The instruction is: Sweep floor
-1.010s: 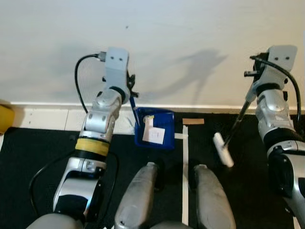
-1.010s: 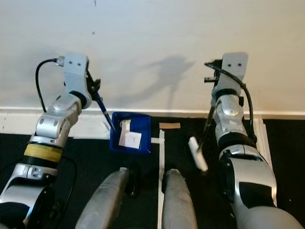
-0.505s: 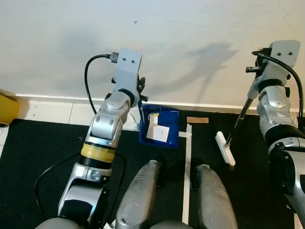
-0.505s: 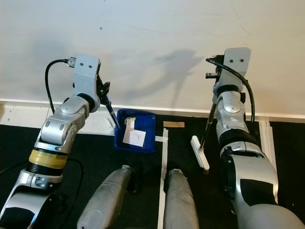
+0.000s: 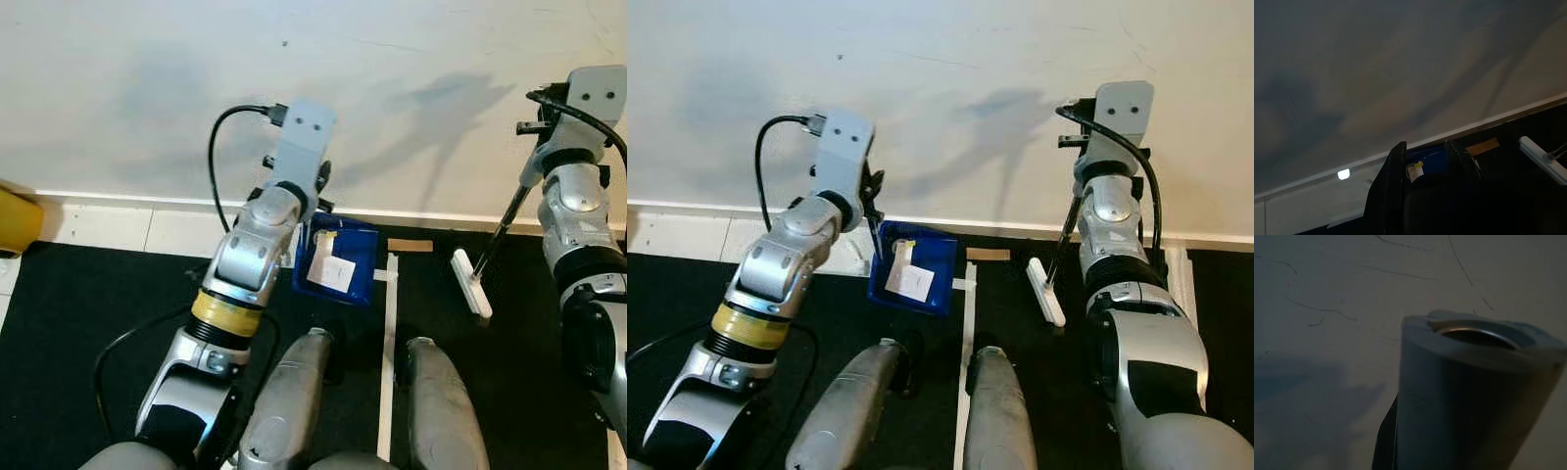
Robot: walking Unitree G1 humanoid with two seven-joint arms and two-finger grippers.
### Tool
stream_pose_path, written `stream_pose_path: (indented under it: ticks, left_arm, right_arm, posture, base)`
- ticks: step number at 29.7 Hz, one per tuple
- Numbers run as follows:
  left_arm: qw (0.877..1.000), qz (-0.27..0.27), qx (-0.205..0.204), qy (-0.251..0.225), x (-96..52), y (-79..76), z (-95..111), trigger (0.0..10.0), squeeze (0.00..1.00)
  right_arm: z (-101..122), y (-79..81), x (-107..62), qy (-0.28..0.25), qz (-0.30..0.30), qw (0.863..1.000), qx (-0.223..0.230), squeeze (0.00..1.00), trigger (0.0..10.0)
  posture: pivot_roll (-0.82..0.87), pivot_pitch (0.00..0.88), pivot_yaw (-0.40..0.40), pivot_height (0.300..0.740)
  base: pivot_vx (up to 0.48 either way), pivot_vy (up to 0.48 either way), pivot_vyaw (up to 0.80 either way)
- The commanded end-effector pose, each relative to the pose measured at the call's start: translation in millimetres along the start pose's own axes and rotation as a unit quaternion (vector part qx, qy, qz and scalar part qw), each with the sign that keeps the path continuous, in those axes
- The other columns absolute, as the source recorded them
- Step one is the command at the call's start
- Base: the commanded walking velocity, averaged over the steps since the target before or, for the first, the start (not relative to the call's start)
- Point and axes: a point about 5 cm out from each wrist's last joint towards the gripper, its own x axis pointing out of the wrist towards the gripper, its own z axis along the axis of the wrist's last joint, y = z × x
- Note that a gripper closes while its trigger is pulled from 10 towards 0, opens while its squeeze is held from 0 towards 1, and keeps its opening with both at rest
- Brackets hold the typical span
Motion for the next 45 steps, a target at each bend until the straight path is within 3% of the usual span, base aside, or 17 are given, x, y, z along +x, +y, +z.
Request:
stream_pose_path:
  ticks: [1, 7, 15, 20, 23, 27, 35, 39, 42, 45]
  left_arm:
    - [0.998, -0.013, -0.017, 0.05, 2.8, -9.6, -19.6, 10.0, 0.0]
    - [0.997, 0.013, -0.011, 0.072, 11.4, -15.7, -16.0, 10.0, 0.0]
    - [0.999, -0.004, -0.002, 0.052, 20.9, -29.3, 2.6, 10.0, 0.0]
    - [0.998, -0.001, 0.014, 0.058, 23.3, -24.6, -1.0, 10.0, 0.0]
    - [0.997, 0.019, 0.003, 0.076, 24.8, -8.5, -5.6, 10.0, 0.0]
    - [0.997, 0.017, 0.004, 0.074, 26.3, -9.1, -1.3, 10.0, 0.0]
    - [0.997, -0.014, 0.025, 0.068, 27.7, -34.2, 4.6, 10.0, 0.0]
    - [0.997, -0.018, 0.03, 0.068, 27.4, -37.3, 5.0, 10.0, 0.0]
    - [0.996, -0.024, 0.05, 0.064, 26.4, -42.9, 6.2, 10.0, 0.0]
    - [0.996, -0.034, 0.052, 0.065, 25.2, -49.7, 6.1, 10.0, 0.0]
  right_arm:
    - [2.8, -4.1, 0.7, -0.011, -0.004, 1.0, -0.01, 0.0, 10.0]
    - [3.0, -0.8, 0.6, -0.014, 0.002, 1.0, -0.022, 0.0, 10.0]
    - [7.5, 2.9, 3.4, -0.019, 0.007, 0.999, -0.025, 0.0, 10.0]
    - [7.6, 3.5, 3.7, -0.019, 0.008, 0.999, -0.026, 0.0, 10.0]
    - [7.9, 6.2, 4.0, -0.019, 0.015, 0.999, -0.025, 0.0, 10.0]
    - [7.7, 9.1, 4.2, -0.017, 0.02, 0.999, -0.026, 0.0, 10.0]
    - [9.3, 21.5, 6.3, -0.009, 0.032, 0.999, -0.022, 0.0, 10.0]
    - [7.8, 23.8, 5.8, -0.005, 0.035, 0.999, -0.02, 0.0, 10.0]
    - [4.5, 27.8, 4.4, 0.005, 0.038, 0.999, -0.008, 0.0, 10.0]
    - [-2.1, 35.4, 2.1, 0.03, 0.039, 0.998, 0.044, 0.0, 10.0]
  posture:
    - [0.1, 0.357, 0.106, 0.74]
    - [0.11, 0.356, 0.106, 0.74]
    - [0.11, 0.348, 0.112, 0.74]
    - [0.11, 0.34, 0.113, 0.74]
    - [0.12, 0.33, 0.116, 0.74]
    - [0.12, 0.328, 0.117, 0.74]
    - [0.14, 0.333, 0.118, 0.74]
    - [0.15, 0.337, 0.12, 0.74]
    - [0.16, 0.339, 0.123, 0.74]
    - [0.16, 0.341, 0.126, 0.74]
  base:
    - [0.0, 0.0, 0.0]
    - [0.0, 0.0, 0.0]
    - [0.0, 0.0, 0.0]
    - [0.0, 0.0, 0.0]
    - [0.0, 0.0, 0.0]
    - [0.0, 0.0, 0.0]
    - [0.0, 0.0, 0.0]
    - [0.0, 0.0, 0.0]
    - [0.0, 0.0, 0.0]
    - [0.0, 0.0, 0.0]
